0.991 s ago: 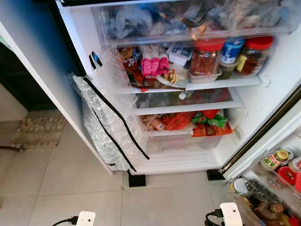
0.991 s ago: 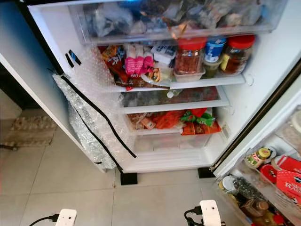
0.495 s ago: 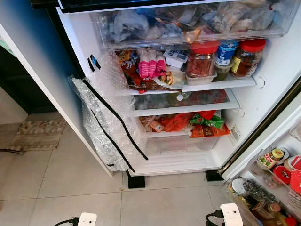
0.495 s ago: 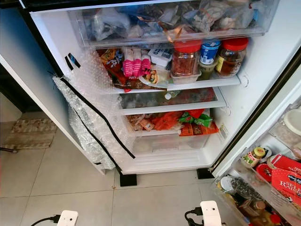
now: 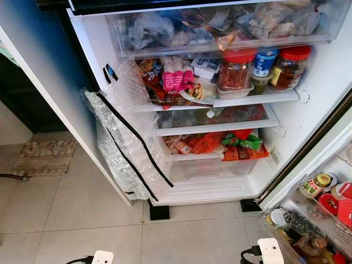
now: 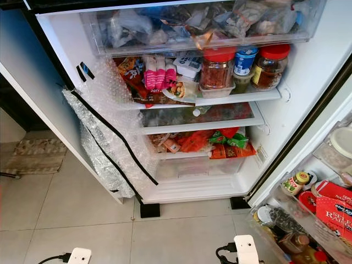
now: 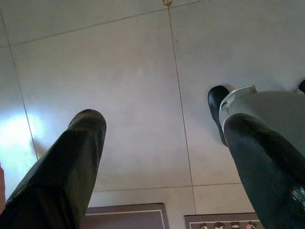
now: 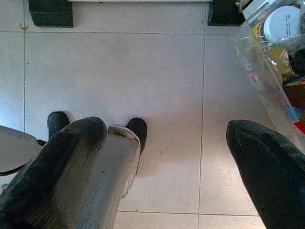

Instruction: Restocking fridge

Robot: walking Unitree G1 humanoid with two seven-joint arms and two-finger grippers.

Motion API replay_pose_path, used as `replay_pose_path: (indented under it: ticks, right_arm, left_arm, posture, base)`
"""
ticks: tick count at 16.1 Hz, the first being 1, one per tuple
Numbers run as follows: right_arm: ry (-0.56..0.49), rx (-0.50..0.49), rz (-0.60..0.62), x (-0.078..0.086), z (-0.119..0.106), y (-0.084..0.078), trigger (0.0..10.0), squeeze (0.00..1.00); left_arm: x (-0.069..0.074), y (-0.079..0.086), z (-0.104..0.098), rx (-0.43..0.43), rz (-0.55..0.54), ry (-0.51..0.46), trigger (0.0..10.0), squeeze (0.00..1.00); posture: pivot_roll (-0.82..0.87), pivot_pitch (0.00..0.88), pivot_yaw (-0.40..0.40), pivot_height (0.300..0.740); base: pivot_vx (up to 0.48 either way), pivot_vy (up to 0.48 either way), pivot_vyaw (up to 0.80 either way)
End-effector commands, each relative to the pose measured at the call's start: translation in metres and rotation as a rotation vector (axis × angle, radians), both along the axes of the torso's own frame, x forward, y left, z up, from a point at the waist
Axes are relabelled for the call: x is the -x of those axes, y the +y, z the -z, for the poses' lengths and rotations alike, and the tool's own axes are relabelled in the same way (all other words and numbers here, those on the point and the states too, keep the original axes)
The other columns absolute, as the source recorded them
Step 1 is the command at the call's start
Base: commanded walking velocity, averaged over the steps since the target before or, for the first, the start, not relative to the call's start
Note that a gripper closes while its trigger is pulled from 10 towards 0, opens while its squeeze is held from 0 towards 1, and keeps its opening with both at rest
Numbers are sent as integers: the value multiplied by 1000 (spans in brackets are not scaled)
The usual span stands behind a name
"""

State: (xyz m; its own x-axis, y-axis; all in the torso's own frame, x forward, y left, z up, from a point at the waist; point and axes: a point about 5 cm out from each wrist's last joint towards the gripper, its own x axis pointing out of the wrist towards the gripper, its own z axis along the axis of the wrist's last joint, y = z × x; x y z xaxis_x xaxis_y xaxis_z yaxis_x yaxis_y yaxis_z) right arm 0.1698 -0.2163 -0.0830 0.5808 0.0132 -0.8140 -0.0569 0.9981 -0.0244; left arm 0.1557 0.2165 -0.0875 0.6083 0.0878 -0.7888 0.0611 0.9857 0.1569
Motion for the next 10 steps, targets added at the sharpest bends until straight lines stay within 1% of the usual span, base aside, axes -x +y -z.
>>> replay_pose_path:
  ticks: [1,10]
  right_arm:
    - [35,-4,9,9,4,1,10000,0]
    - [34,-1,7,8,4,0,10000,0]
  left_arm:
    - [14,7,4,-4,-24,42,10000,0]
    - [13,1,5,3,-28,45,10000,0]
  posture:
    - [2,131,44,740]
    - [-3,128,43,740]
  base:
    - [-296,0,0]
    - [-305,0,0]
